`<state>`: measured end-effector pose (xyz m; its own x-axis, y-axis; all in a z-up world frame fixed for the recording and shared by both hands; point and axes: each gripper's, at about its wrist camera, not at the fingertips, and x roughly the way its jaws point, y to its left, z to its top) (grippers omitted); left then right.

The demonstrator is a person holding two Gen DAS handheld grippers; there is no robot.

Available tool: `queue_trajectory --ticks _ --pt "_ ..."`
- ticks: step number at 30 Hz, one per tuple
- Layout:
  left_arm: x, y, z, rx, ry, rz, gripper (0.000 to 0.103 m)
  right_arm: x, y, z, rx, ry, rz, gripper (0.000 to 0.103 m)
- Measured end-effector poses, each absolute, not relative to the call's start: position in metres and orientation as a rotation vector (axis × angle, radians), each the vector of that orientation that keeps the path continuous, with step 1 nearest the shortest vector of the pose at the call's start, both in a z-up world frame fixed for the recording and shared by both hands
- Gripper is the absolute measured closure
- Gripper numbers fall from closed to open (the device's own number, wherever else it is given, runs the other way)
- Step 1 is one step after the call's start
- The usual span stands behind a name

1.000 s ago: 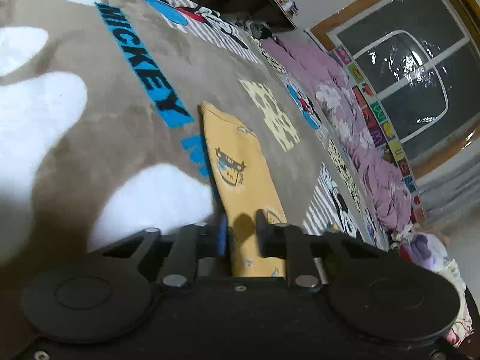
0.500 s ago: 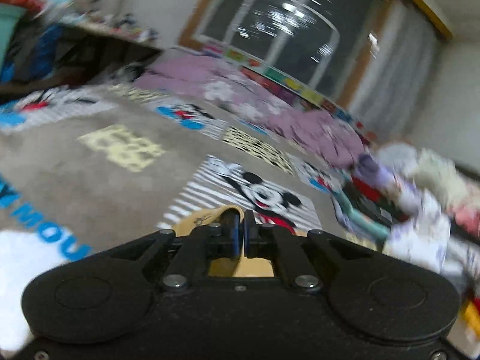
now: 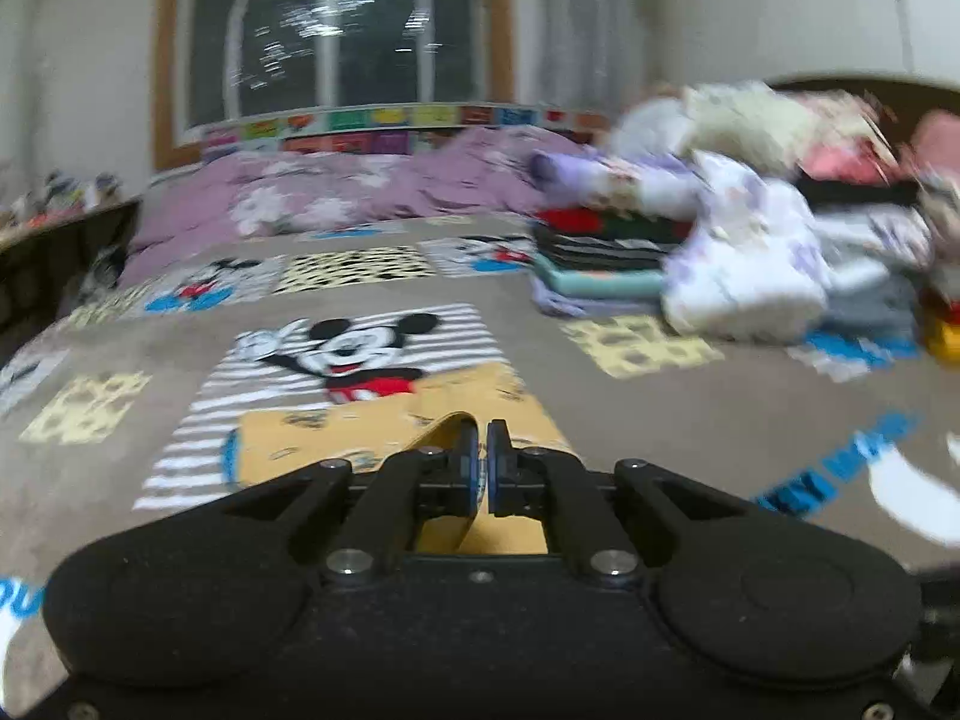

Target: Fold clothes

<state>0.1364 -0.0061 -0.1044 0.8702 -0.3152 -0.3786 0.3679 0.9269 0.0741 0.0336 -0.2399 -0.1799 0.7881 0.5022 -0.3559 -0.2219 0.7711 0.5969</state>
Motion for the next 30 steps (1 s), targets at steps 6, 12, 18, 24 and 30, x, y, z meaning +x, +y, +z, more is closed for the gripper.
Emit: queue_trajectory --ticks 6,12,18,24,30 --pt "0.119 -0.050 -0.120 0.376 0.335 -0.437 0.103 0.037 -0.257 -0.184 0.676 0.517 0.385 0.042" --pt "0.104 -0.084 -0.136 0.549 0.319 -0.506 0.102 0.039 -0.270 -0.188 0.752 0.499 0.358 0.042" --pt "0.087 -0.095 -0.148 0.667 0.363 -0.643 0.042 0.044 -0.289 -0.188 0.803 0.466 0.299 0.042" --pt "0.060 -0.098 -0.156 0.774 0.378 -0.688 0.041 0.055 -0.285 -0.181 0.734 0.463 0.301 0.042" --pt "0.041 -0.074 -0.143 0.786 0.400 -0.716 0.041 0.076 -0.254 -0.148 0.491 0.476 0.370 0.042"
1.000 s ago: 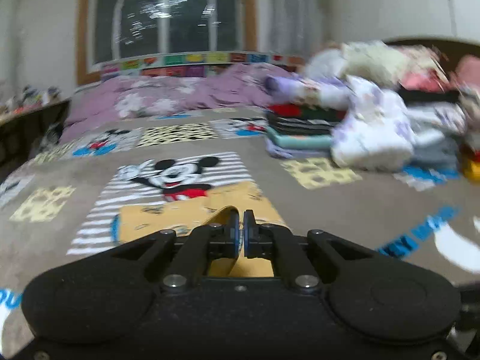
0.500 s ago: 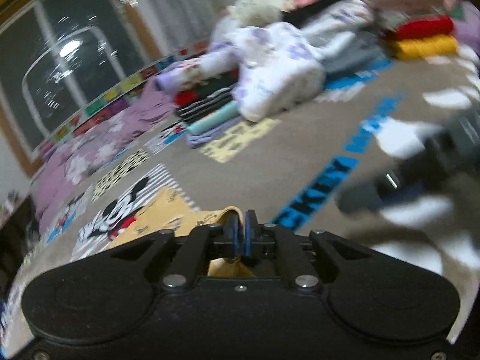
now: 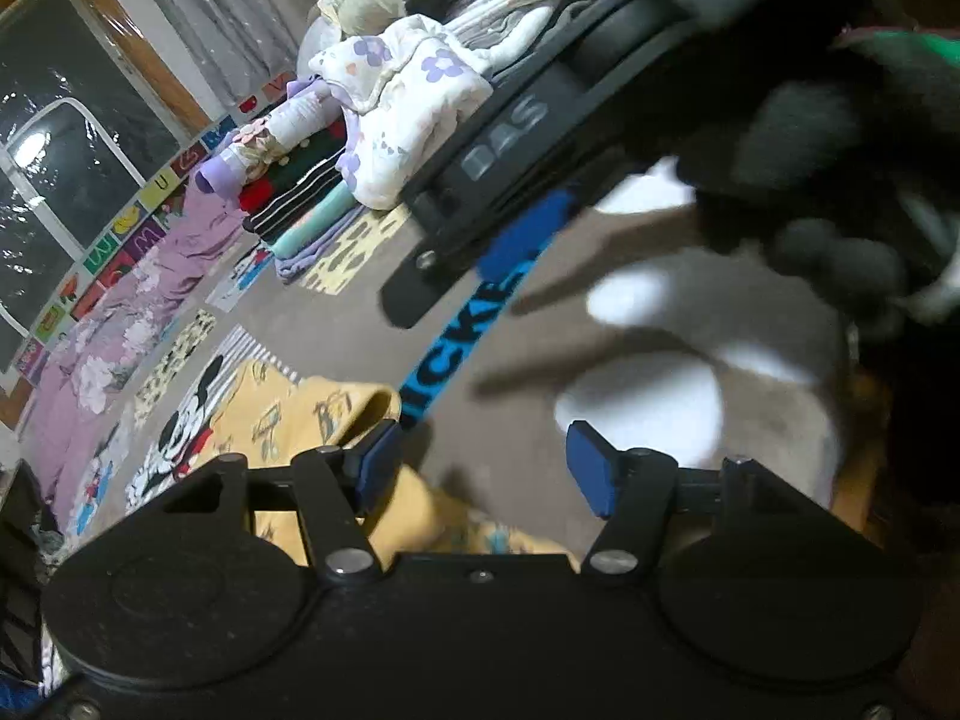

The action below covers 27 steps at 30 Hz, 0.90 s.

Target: Fold clothes

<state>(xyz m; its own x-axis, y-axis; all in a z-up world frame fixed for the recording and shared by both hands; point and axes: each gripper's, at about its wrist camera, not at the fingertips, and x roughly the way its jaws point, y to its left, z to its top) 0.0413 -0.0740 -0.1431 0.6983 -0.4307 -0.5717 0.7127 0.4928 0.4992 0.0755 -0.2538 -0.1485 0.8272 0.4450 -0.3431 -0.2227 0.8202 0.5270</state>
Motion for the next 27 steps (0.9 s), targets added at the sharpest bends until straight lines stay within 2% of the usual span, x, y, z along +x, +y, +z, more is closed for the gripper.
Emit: queue_trajectory --ticks 8,12,15,18,24,25,26,27 --pt "0.042 0.009 -0.119 0.641 0.467 -0.559 0.041 0.102 -0.183 -0.119 0.063 0.513 0.425 0.043" --pt "0.041 0.034 -0.123 0.631 0.491 -0.505 0.044 0.120 -0.146 -0.127 -0.209 0.583 0.420 0.065" --pt "0.042 0.049 -0.122 0.608 0.499 -0.496 0.044 0.122 -0.131 -0.137 -0.390 0.601 0.405 0.066" --pt "0.050 0.065 -0.117 0.556 0.496 -0.493 0.045 0.120 -0.136 -0.134 -0.374 0.583 0.379 0.066" --pt "0.047 0.057 -0.128 0.626 0.520 -0.535 0.057 0.126 -0.146 -0.136 -0.239 0.584 0.399 0.066" --pt "0.046 0.055 -0.132 0.649 0.531 -0.541 0.060 0.129 -0.148 -0.137 -0.188 0.590 0.406 0.068" --pt "0.046 0.053 -0.135 0.664 0.540 -0.540 0.068 0.135 -0.153 -0.137 -0.117 0.604 0.407 0.074" --pt "0.048 0.054 -0.137 0.663 0.547 -0.527 0.070 0.139 -0.160 -0.138 -0.038 0.614 0.400 0.090"
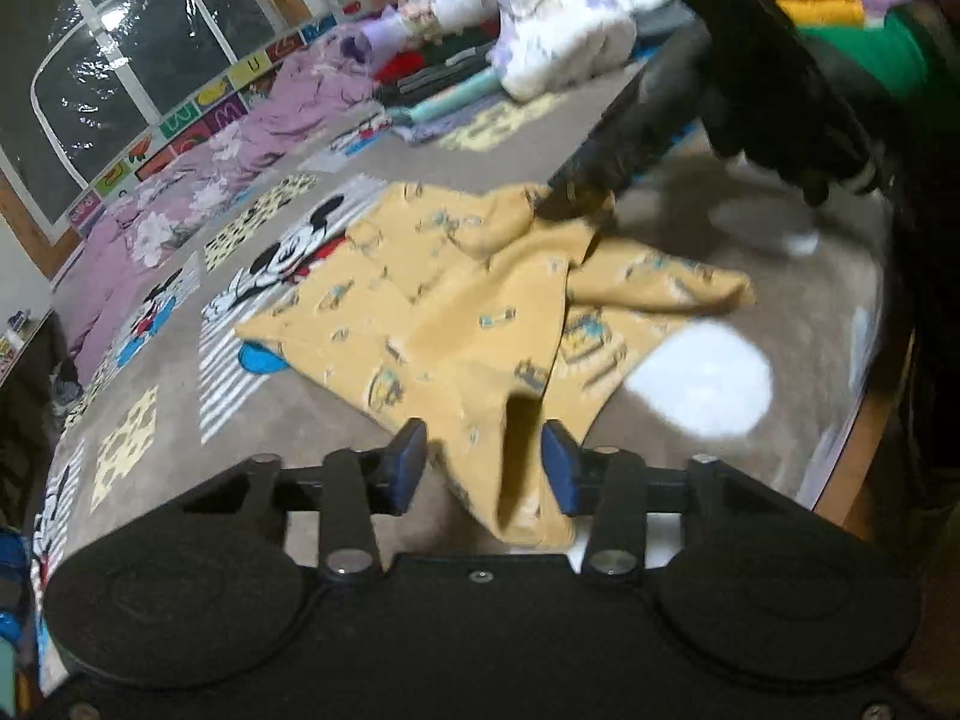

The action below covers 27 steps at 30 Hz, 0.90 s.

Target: Fold clothes

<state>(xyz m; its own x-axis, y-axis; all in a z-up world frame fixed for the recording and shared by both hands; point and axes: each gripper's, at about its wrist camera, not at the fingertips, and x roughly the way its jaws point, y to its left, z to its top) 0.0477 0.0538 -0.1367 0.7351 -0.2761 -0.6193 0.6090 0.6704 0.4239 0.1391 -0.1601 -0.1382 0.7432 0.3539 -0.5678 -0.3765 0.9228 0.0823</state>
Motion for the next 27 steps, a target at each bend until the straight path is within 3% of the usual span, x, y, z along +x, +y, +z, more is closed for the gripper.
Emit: queue_trajectory --ticks 2,4,20,27 --pt "0.050 0.055 -0.139 0.660 0.556 -0.503 0.090 0.145 -0.175 -0.139 0.115 0.614 0.376 0.095" --pt "0.050 0.056 -0.137 0.652 0.548 -0.490 0.096 0.147 -0.187 -0.138 0.229 0.594 0.354 0.096" --pt "0.049 0.024 -0.146 0.717 0.590 -0.521 0.098 0.165 -0.229 -0.099 0.663 0.441 0.441 0.096" --pt "0.050 0.028 -0.142 0.668 0.597 -0.525 0.098 0.174 -0.203 -0.081 0.622 0.440 0.553 0.096"
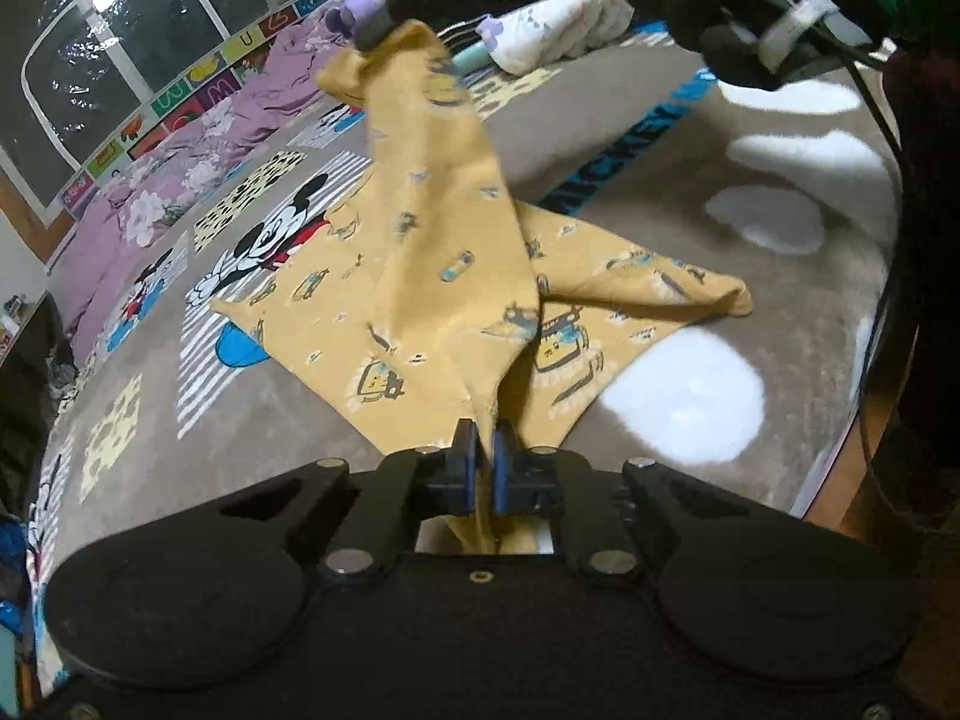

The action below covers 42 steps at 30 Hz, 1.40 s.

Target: Fold clothes

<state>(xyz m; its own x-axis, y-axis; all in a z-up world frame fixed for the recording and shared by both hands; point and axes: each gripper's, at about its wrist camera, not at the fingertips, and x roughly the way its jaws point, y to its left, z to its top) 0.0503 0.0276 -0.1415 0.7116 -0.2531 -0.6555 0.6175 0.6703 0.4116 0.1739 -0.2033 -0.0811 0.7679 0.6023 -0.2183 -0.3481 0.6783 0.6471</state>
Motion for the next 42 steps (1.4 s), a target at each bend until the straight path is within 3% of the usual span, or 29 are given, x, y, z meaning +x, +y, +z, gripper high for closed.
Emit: queue_trajectory --ticks 7,11,13,20,23,31,35,42 --pt "0.049 0.026 -0.146 0.678 0.627 -0.571 0.098 0.170 -0.212 -0.065 0.650 0.415 0.560 0.096" --pt "0.037 0.042 -0.141 0.666 0.672 -0.685 0.081 0.172 -0.233 -0.115 0.659 0.564 0.430 0.096" --pt "0.034 0.058 -0.128 0.604 0.654 -0.704 0.078 0.168 -0.241 -0.138 0.678 0.596 0.395 0.096" --pt "0.061 0.106 -0.103 0.338 0.569 -0.508 0.078 0.161 -0.255 -0.175 0.777 0.591 0.385 0.096" --pt "0.068 0.096 -0.107 0.346 0.565 -0.516 0.084 0.160 -0.258 -0.178 0.814 0.572 0.403 0.096" --pt "0.072 0.067 -0.142 0.492 0.711 -0.712 0.085 0.158 -0.270 -0.162 0.871 0.490 0.469 0.096" --pt "0.076 0.077 -0.136 0.450 0.744 -0.731 0.085 0.157 -0.275 -0.151 0.838 0.471 0.485 0.096" --pt "0.101 0.092 -0.107 0.335 0.634 -0.607 0.085 0.150 -0.282 -0.177 0.858 0.512 0.505 0.096"
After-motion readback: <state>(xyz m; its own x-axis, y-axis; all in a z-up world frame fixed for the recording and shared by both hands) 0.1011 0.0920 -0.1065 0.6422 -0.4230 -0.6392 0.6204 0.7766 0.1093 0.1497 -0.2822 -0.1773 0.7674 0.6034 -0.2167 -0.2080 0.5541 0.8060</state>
